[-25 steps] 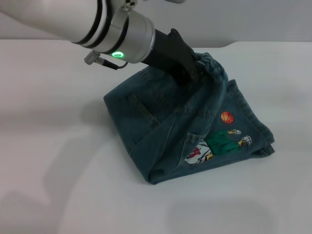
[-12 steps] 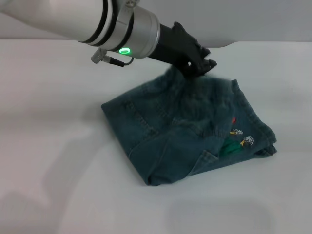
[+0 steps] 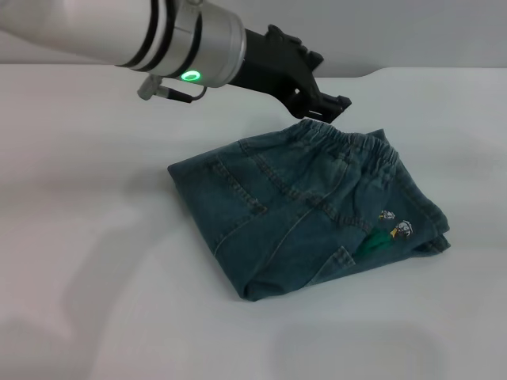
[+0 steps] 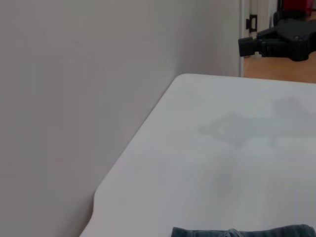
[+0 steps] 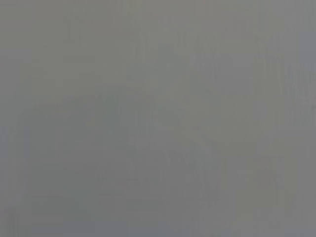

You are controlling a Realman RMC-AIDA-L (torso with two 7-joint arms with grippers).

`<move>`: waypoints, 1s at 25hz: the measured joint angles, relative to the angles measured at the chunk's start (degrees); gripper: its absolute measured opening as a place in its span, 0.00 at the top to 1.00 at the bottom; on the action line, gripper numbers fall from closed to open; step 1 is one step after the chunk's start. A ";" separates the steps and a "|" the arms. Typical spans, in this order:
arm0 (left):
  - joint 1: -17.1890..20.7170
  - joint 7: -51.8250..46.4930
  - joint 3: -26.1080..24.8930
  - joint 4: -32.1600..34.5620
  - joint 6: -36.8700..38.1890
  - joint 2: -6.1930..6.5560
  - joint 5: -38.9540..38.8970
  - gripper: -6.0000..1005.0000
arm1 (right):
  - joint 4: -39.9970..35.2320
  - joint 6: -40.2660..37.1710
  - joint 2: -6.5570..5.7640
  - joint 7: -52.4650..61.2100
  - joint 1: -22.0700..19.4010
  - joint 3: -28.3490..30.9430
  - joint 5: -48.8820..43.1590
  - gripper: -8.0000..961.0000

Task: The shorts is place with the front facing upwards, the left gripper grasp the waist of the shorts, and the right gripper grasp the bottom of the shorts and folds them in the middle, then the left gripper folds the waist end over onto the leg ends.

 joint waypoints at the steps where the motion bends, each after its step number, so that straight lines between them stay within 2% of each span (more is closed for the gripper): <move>1: 0.37 -0.03 -0.29 0.36 -0.01 0.00 -0.03 0.47 | 0.02 0.01 0.00 -0.10 0.04 -0.01 0.00 0.95; 6: 2.74 -0.27 -2.78 2.21 -0.75 0.01 -0.49 0.34 | -0.13 0.02 -0.15 -0.35 0.44 -0.06 -0.77 0.95; 11: 8.05 -0.59 -7.52 5.86 -5.03 0.09 -4.71 0.15 | -1.60 -0.63 -0.32 0.09 0.54 -0.01 -1.26 0.95; 16: 14.83 -0.15 -13.28 7.37 -11.33 0.11 -12.30 0.16 | -5.83 -1.24 -0.78 4.31 0.08 0.61 -4.99 0.95; 18: 17.60 0.97 -15.25 6.91 -14.17 0.17 -17.19 0.22 | -7.74 -2.86 -1.45 9.42 0.53 2.32 -9.39 0.94; 21: 21.71 5.88 -18.26 5.85 -15.79 0.26 -26.80 0.32 | -10.73 -8.65 -3.42 19.23 2.93 6.78 -18.45 0.94; 22: 22.35 6.99 -18.73 5.69 -15.68 0.27 -28.37 0.40 | -11.98 -11.53 -4.13 22.34 4.01 8.34 -21.97 0.94; 24: 23.61 8.60 -19.31 5.44 -15.39 0.28 -30.81 0.56 | -14.75 -16.64 -5.57 27.45 6.28 11.49 -28.12 0.74; 25: 24.16 9.09 -19.45 5.39 -15.36 0.28 -31.52 0.60 | -16.13 -19.39 -6.30 29.93 7.69 13.14 -31.26 0.71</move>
